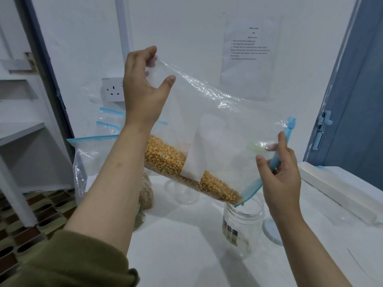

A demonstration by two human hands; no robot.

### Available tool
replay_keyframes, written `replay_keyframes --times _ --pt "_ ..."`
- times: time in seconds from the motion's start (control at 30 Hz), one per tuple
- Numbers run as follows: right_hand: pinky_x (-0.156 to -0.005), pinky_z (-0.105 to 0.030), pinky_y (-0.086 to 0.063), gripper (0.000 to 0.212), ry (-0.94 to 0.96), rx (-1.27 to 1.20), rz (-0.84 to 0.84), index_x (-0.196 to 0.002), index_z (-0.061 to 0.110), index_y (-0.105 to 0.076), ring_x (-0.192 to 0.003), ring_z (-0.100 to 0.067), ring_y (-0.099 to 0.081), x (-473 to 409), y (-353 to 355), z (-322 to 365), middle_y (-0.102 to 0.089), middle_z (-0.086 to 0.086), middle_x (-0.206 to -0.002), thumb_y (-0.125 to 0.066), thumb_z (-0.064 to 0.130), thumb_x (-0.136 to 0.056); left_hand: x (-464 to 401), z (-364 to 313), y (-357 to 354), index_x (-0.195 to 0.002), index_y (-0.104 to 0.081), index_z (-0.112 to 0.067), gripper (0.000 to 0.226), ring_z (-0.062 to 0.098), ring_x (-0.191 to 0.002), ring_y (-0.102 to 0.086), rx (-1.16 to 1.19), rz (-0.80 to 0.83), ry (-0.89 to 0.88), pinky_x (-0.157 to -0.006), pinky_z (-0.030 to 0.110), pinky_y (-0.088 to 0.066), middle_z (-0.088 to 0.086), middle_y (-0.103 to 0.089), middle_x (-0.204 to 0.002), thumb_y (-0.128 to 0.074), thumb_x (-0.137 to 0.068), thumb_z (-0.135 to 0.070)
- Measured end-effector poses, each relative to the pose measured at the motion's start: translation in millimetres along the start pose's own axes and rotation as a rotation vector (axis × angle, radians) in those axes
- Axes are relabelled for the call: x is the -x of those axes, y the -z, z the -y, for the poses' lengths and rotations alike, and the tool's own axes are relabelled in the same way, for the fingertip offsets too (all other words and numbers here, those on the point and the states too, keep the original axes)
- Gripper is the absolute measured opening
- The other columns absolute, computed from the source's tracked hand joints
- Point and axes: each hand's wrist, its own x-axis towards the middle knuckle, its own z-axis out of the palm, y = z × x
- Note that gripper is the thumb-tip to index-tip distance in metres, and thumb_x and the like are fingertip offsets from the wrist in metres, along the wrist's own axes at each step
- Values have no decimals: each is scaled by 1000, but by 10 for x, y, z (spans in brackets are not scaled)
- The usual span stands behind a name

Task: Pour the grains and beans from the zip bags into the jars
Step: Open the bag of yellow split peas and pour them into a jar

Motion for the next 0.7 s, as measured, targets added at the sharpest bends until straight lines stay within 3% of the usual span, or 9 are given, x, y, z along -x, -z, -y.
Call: replay_keyframes --times 0.47,0.7 --pt "-73 -20 -51 67 16 32 -5 -154 36 -31 -79 -7 -47 -9 19 -23 -50 15 -104 -61 18 -97 -13 -22 -21 -130 -55 -9 56 1 -106 -53 -2 17 -1 -94 21 -47 -4 -48 -115 -77 -80 -23" --pt "-74 -20 -48 65 29 18 -3 -153 31 -34 -80 -5 -47 -3 9 -24 -49 9 -105 -61 12 -97 -16 -8 -41 -131 -55 -8 57 -13 -103 -50 1 1 2 -93 16 -44 -3 -48 -116 -77 -80 -20"
